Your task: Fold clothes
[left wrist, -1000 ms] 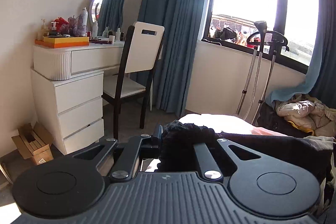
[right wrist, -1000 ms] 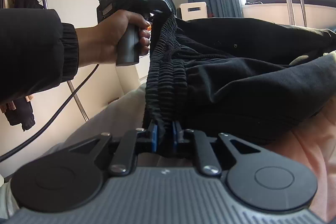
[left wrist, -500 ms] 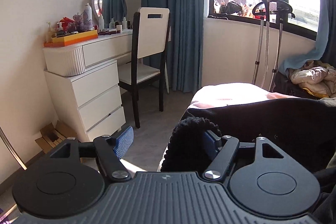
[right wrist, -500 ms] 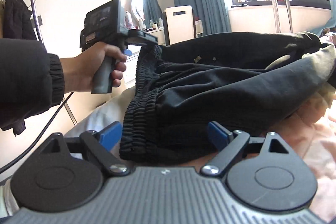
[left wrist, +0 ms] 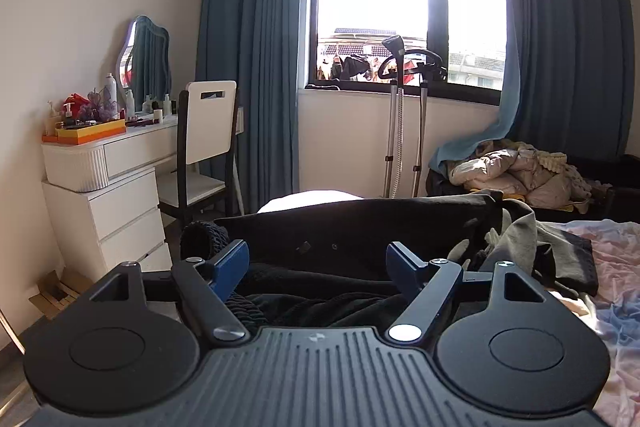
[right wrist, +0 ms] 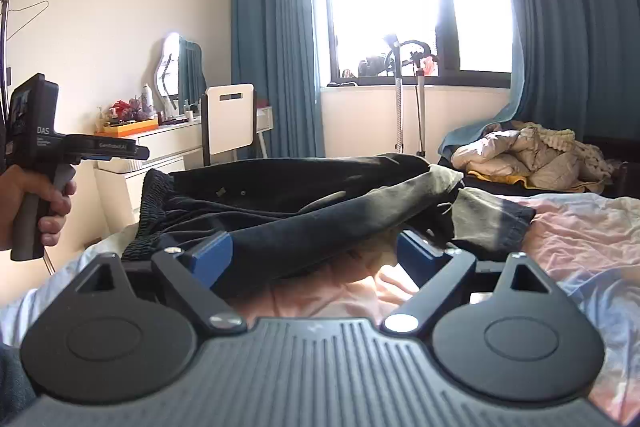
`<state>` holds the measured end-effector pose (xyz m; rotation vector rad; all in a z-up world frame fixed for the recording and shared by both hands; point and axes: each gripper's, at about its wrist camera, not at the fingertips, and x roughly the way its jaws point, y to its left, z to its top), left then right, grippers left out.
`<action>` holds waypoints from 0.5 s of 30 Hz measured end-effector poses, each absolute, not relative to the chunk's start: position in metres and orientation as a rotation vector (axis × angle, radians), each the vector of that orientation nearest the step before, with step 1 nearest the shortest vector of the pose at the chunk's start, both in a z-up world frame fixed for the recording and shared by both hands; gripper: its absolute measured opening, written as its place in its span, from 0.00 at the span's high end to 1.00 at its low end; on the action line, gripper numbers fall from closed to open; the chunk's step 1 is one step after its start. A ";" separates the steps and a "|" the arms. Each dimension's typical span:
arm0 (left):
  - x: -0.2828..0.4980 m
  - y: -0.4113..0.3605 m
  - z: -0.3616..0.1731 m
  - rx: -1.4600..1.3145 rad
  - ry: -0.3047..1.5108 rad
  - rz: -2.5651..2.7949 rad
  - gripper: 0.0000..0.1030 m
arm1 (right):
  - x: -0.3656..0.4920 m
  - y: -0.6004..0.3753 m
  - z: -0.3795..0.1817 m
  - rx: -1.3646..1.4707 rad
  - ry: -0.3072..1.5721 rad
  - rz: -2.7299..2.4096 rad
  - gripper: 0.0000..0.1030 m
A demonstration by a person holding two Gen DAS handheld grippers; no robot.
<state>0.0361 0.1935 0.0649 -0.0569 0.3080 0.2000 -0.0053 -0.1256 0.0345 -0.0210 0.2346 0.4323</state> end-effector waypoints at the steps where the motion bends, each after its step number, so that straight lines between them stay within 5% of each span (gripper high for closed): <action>1: 0.031 0.178 0.063 -0.059 0.309 0.170 0.23 | -0.007 -0.136 0.030 -0.046 0.215 0.402 0.12; 15: 0.097 0.046 -0.010 0.042 0.437 0.029 0.23 | 0.046 -0.244 -0.023 0.181 0.306 0.143 0.12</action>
